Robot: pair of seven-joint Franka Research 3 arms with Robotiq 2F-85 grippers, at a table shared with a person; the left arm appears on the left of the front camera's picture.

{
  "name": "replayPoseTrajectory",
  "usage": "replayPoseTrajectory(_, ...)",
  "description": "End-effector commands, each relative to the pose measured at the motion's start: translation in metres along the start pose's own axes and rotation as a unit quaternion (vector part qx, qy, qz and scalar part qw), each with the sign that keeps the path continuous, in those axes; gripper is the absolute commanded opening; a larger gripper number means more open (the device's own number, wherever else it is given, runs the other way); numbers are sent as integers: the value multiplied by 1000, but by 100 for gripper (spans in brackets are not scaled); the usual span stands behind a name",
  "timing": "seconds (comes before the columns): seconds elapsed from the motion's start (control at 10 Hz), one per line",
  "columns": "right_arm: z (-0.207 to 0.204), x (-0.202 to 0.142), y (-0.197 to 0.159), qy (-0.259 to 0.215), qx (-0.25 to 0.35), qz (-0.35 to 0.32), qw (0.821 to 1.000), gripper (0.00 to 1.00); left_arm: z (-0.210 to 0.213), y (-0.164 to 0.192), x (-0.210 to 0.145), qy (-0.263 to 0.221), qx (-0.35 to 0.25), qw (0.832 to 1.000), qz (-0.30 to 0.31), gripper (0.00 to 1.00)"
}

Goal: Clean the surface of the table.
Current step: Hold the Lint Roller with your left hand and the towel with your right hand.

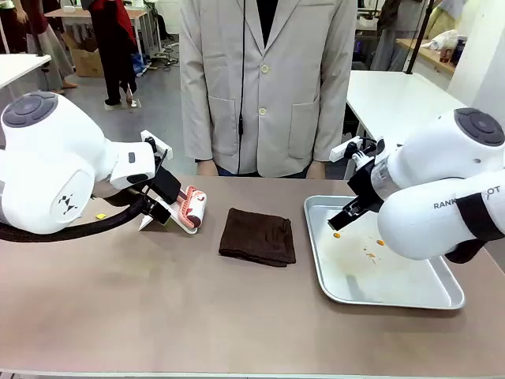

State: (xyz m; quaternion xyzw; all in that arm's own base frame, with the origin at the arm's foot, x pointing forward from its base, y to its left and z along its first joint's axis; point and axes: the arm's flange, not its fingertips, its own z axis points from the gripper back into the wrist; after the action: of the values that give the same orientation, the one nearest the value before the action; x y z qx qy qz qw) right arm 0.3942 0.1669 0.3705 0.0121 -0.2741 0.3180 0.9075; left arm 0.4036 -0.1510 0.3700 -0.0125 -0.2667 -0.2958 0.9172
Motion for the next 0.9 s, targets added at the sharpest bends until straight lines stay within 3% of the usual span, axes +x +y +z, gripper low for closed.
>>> replayPoseTrajectory(0.0,0,0,0,0,0,0,1000,100,0,0,0,0,0,1000,0,100)
replayPoseTrajectory(0.8,0,0,0,0,0,0,1000,100,0,0,0,0,0,1000,0,100)
